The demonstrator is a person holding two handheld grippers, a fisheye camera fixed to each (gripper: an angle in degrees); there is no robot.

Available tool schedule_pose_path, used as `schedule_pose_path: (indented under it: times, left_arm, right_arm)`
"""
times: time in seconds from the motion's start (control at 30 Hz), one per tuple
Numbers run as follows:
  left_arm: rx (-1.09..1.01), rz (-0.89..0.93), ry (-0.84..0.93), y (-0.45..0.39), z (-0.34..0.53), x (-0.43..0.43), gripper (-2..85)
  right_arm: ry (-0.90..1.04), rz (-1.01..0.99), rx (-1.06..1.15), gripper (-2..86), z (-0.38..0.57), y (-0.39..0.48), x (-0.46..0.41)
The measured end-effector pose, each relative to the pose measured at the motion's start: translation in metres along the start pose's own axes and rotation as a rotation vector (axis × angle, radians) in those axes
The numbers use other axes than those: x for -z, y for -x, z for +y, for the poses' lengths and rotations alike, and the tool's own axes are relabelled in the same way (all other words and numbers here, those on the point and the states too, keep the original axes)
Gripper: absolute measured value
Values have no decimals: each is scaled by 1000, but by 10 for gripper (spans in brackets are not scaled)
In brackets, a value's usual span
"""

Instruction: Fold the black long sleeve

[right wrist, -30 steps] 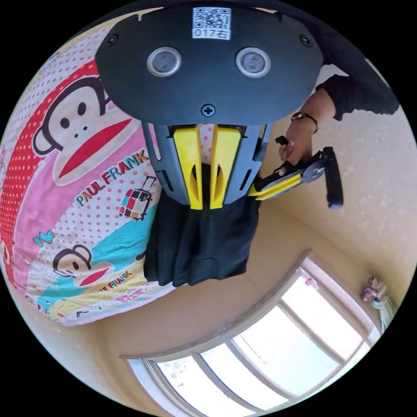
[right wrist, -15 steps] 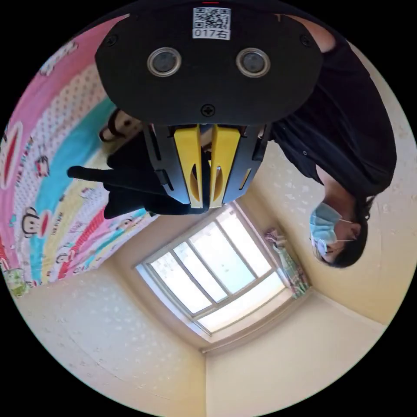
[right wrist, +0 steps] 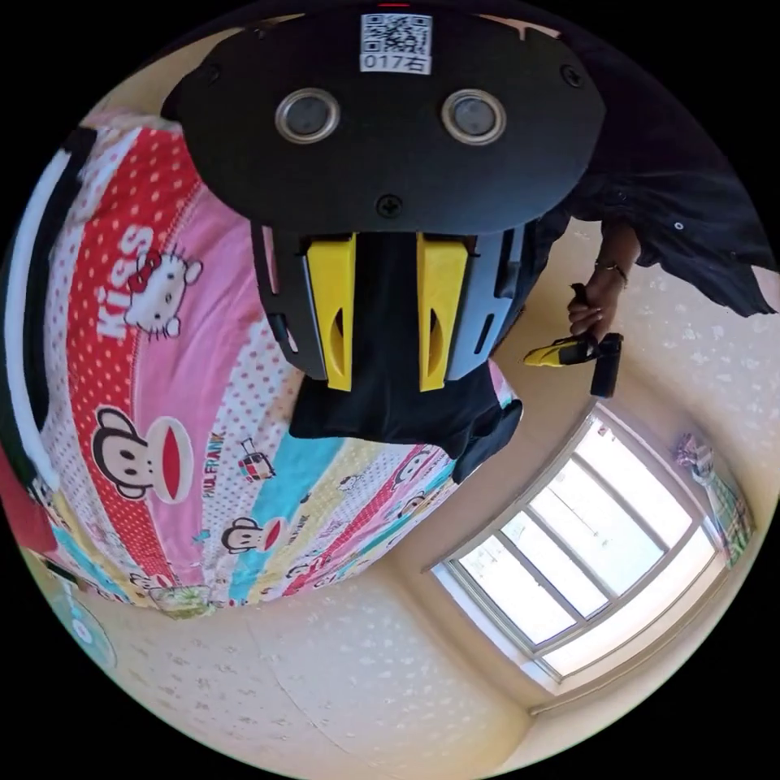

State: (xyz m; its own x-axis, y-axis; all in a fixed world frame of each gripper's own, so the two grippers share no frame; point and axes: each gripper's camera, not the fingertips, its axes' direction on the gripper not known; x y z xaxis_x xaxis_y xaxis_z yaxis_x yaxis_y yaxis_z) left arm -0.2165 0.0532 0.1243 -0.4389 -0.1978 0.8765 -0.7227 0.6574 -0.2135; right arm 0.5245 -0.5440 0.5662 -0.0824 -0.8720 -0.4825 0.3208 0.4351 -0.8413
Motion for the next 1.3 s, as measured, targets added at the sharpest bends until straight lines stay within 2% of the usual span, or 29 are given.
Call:
schedule_pose_path:
  times: [0.17,0.27,0.33,0.4,0.53,0.67,0.8,0.9,0.97,1.0,1.03,1.1,1.17,1.23,1.3]
  left_arm:
    - [-36,-32,0,-35,-3,3,101]
    - [-14,-57,-9,-37,3,12,102]
    - [27,-42,-23,-32,8,21,104]
    - [66,-4,-51,-28,15,32,108]
    - [153,215,-137,-19,27,48,127]
    - [264,271,-140,-16,30,40,217]
    - [347,148,-164,-14,45,39,233]
    - [534,112,-177,14,79,34,177]
    - [618,228,-229,34,115,31,43]
    - [620,253,-247,36,123,32,37]
    - [600,289,-270,36,135,36,23]
    - [491,220,-262,20,138,51,13]
    - [261,53,-207,-18,125,75,5]
    - [139,43,-217,-38,119,94,2]
    - [19,67,-238,-54,115,114,-1]
  right_arm:
    - [99,0,35,140,-70,-10,-88]
    - [333,-2,54,125,-88,-18,-146]
    - [284,-86,94,53,-82,-8,-128]
    - [168,-208,147,40,-69,12,-89]
    - [-35,-533,340,26,-19,84,-9]
    - [-24,-621,448,22,21,149,11]
    - [103,-672,525,19,57,208,-10]
    - [182,-716,515,18,79,234,-30]
    - [199,-768,499,18,88,244,-32]
    - [211,-793,508,18,93,252,-30]
    - [221,-799,524,18,96,262,-27]
    - [241,-795,561,17,98,279,-20]
    - [252,-788,620,17,95,298,-9]
    - [213,-923,694,17,79,312,16]
    - [157,-975,670,19,57,311,33]
